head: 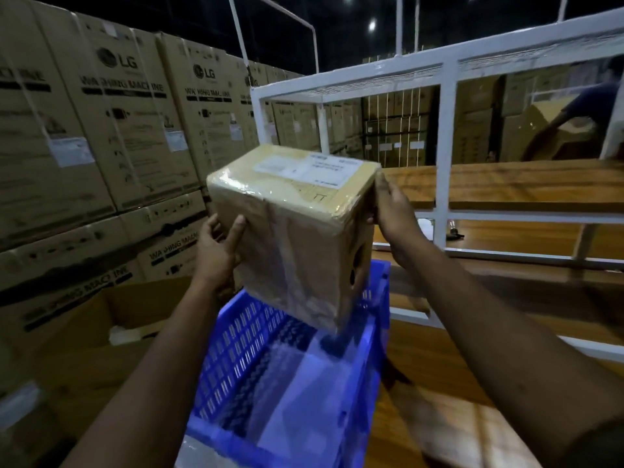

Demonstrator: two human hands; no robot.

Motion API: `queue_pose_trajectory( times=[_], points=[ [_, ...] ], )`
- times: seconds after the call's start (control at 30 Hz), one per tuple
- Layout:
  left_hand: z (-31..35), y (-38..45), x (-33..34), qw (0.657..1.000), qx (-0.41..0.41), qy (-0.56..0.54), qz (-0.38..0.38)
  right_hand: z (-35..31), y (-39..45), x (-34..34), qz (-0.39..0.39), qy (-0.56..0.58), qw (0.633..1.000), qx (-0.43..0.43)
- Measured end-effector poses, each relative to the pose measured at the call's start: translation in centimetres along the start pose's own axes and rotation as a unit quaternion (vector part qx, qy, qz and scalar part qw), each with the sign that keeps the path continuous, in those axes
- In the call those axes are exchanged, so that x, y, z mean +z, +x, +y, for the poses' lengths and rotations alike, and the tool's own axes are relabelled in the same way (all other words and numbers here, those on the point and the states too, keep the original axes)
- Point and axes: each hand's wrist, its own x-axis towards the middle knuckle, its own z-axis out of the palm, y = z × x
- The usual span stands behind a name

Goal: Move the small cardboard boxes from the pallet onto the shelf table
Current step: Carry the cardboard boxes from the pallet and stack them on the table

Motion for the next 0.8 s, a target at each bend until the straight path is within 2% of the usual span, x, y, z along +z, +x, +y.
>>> queue_pose_trajectory(
  times=[0.2, 0.33, 0.43, 0.53, 0.67, 0.8],
  points=[
    [-6.0, 2.0, 0.5, 0.996, -0.086, -0.016, -0.028, 3.8, 1.5, 1.5, -0.013, -0.048, 0.996, 0.074],
    [-8.1, 2.6, 1.2, 0.982, -0.178, -0.037, -0.061, 6.2, 1.9, 1.9, -0.009, -0.056, 0.991, 0.122],
    [-9.1, 2.9, 2.2, 0.981, -0.174, -0.045, -0.076, 8.4, 2.2, 1.8, -0.009, -0.064, 0.984, 0.166],
    [-10.2, 3.4, 2.6, 0.974, -0.21, -0.027, -0.083, 9.7, 2.1, 1.8, -0.017, -0.057, 0.979, 0.196],
    [-10.8, 4.0, 2.8, 0.968, -0.242, 0.011, -0.071, 10.7, 1.2, 2.3, -0.038, -0.045, 0.984, 0.169],
    [-10.8, 4.4, 3.0, 0.964, -0.248, 0.057, -0.078, 11.4, 1.1, 2.5, 0.002, -0.028, 0.988, 0.152]
  ],
)
